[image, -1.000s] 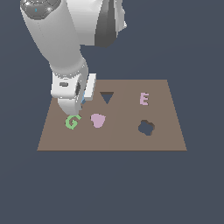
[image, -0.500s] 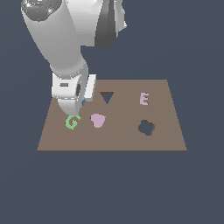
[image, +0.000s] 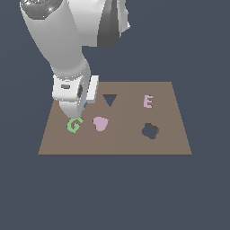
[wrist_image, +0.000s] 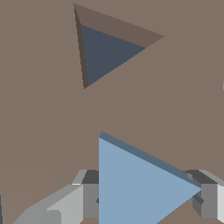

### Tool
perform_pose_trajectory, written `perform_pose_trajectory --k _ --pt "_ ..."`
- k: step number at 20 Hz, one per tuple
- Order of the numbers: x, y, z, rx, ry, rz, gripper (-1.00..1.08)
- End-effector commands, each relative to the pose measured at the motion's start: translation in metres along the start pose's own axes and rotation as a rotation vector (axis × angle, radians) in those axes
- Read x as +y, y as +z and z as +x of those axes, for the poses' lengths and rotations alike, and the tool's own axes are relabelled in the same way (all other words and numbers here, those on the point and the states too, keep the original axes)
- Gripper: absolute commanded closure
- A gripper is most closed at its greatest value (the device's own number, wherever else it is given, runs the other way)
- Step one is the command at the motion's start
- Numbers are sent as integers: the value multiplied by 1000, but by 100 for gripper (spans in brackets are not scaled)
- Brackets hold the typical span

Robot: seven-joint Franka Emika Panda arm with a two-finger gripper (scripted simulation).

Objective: Insert a designated object into the corresponding slot on a board.

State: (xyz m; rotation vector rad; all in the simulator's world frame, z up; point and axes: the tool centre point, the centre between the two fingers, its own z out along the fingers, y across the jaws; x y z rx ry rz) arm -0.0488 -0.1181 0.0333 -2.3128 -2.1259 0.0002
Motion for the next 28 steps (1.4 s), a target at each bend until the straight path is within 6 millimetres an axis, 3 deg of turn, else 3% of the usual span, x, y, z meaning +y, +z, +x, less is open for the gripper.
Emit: perform_pose_trajectory --k 1,14,28 --pt "0 0 0 0 -10 0 108" --pt "10 -1 11 0 -243 0 108" --pt "22 -3 44 -1 -813 -1 108"
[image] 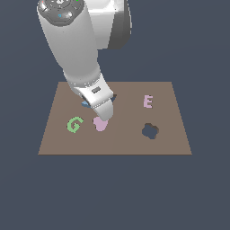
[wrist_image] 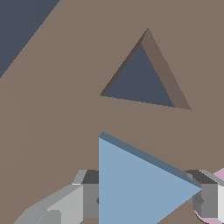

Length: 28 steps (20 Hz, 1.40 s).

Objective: Insert a designated object into the corresponding slot on a board.

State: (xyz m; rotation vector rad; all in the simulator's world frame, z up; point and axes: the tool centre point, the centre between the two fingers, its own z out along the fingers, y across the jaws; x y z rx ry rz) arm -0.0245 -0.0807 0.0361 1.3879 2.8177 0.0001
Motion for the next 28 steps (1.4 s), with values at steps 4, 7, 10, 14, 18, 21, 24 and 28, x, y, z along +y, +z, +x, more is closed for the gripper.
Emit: perform_pose_trajectory --k 4,7,10,14,18,21,24,28 --pt "11 -1 12 -1 -265 0 108" --pt "16 -2 20 -1 -408 0 108" --pt "19 -2 28 -1 -551 0 108" --pt "21 -3 40 -1 -741 0 108" --pt "21 -3 52 0 -920 0 108" --pt "20 -4 59 0 -1035 0 108" --pt "18 -4 65 0 -1134 0 108" --pt "15 -4 72 0 -1242 0 108"
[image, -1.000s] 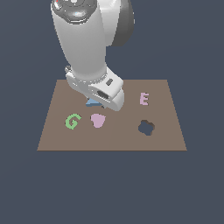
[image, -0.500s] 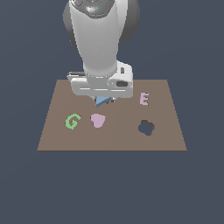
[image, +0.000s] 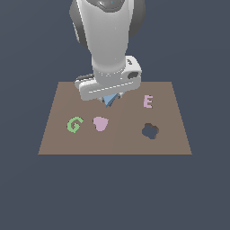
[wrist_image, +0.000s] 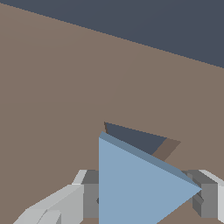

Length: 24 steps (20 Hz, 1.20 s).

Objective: Insert a designated object into the corresponding slot on a board.

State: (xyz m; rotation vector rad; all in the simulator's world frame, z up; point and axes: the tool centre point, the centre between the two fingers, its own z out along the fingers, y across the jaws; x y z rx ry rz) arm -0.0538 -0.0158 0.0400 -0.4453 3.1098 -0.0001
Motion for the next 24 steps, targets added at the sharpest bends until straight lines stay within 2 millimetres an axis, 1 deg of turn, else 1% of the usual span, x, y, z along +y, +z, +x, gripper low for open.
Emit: perform_pose_trajectory --k 1,10,17,23,24 --pt "3 0 3 0 -65 0 108" --pt "8 -1 10 0 -197 0 108" --pt "8 0 11 1 -209 0 108" --pt "8 10 11 1 -213 0 108" --pt "8 10 11 1 -213 0 -92"
